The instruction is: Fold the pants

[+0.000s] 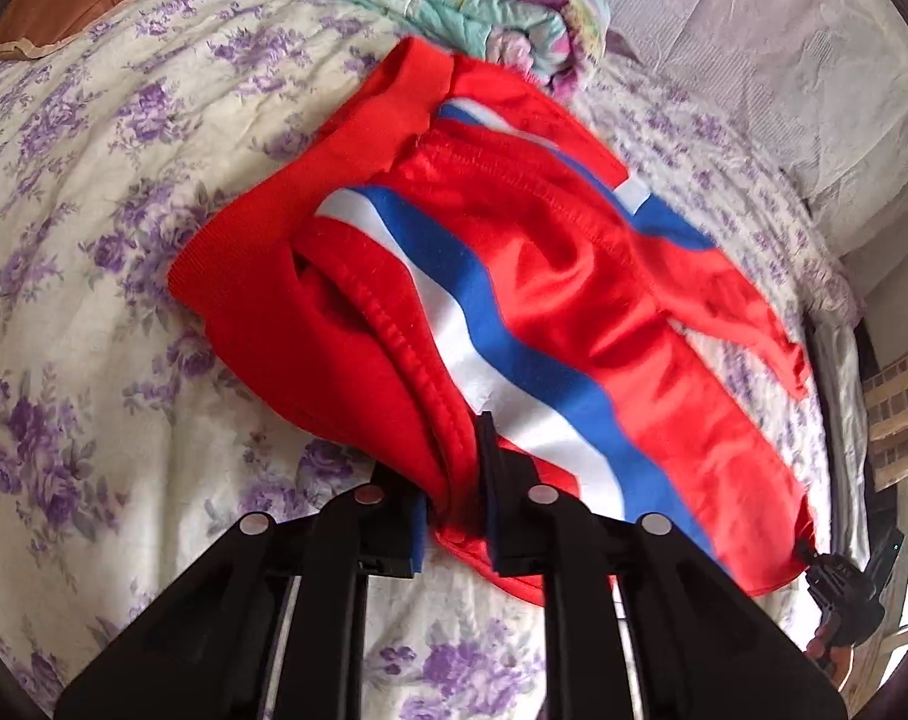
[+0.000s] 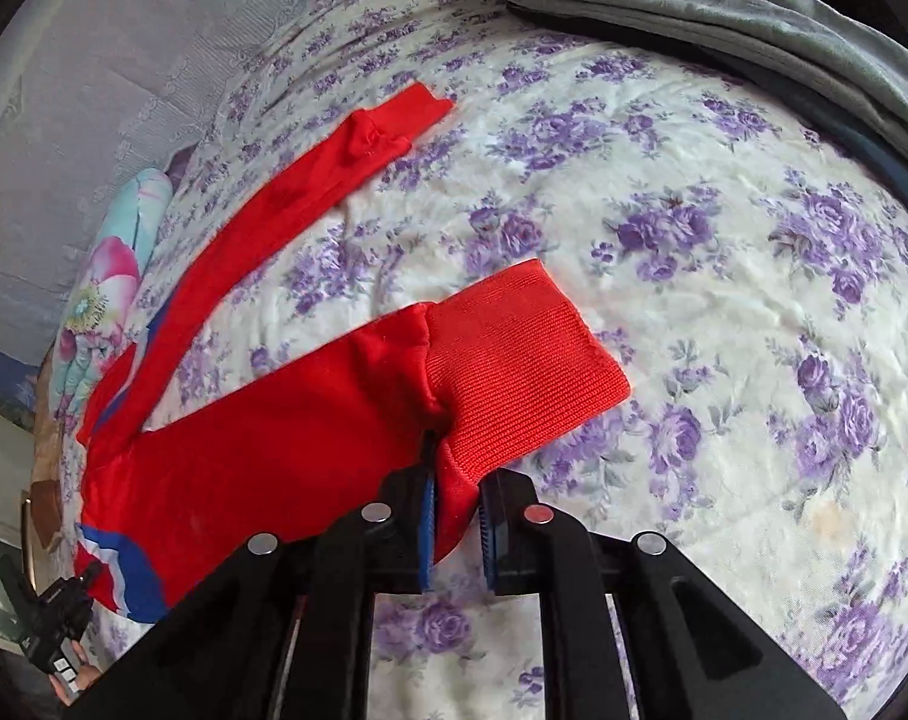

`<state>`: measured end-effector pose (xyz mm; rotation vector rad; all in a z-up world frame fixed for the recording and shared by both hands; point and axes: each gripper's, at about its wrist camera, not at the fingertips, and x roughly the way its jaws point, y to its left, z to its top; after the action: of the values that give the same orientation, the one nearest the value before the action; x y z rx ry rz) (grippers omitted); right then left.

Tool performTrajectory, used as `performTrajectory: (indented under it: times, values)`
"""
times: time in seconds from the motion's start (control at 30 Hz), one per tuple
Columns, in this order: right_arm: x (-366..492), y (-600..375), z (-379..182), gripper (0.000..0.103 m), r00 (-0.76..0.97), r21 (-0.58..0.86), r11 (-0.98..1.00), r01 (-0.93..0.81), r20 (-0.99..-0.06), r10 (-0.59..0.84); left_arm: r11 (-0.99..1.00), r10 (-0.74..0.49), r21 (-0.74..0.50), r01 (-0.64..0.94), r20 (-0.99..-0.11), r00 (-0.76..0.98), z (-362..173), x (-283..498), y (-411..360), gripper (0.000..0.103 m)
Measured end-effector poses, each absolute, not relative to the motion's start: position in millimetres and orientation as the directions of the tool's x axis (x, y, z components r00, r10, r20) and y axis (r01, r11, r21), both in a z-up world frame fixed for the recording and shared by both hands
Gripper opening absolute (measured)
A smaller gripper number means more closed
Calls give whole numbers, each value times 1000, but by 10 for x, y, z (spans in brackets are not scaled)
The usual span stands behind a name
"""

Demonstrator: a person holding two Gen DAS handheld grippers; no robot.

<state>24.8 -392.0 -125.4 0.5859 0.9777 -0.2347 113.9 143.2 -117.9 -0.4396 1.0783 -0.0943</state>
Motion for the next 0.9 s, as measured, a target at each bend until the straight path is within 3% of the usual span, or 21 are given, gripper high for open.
performTrajectory:
  times: [0.07, 0.1, 0.13, 0.17, 0.3, 0.47, 0.6, 0.73, 0.87, 0.9]
  values:
    - [286, -3792, -1185, 33, 526, 296, 868, 399, -849, 48, 907, -289, -398, -139, -826, 484, -1086, 1057, 1441, 24]
    - [299, -3724, -1131, 50, 509, 268, 889, 371, -860, 47, 913, -292, -392, -111, -820, 492, -991, 992, 1429, 45]
    - [281, -3667, -1066, 63, 502, 224, 906, 359, -864, 15, 923, -280, -375, -86, -808, 518, -876, 894, 1422, 56]
    - [239, -3624, -996, 67, 497, 168, 920, 354, -867, -33, 939, -243, -336, -77, -803, 544, -753, 776, 1422, 58]
    - [195, -3642, -726, 69, 478, 11, 943, 333, -864, -159, 962, -187, -268, -50, -782, 594, -311, 545, 1525, 59]
    - [906, -3825, -392, 74, 521, 206, 958, 201, -850, 73, 985, -153, -174, 18, -805, 573, -7, 1318, 1487, 62]
    - [1813, -4060, -524, 74, 501, 287, 909, 301, -859, 105, 978, -203, -196, 66, -847, 491, -249, 2285, 1374, 66]
    - [2370, -4353, -830, 73, 463, 315, 852, 419, -881, 99, 991, -135, -127, 48, -905, 403, -656, 2960, 1276, 46]
    - [2603, -4412, -1084, 71, 457, 355, 825, 439, -879, 136, 996, -89, -84, 29, -936, 342, -1004, 3255, 1255, 44]
    - [2612, -4364, -1063, 63, 474, 330, 839, 432, -875, 100, 997, -82, -75, 32, -936, 343, -1037, 3281, 1244, 45]
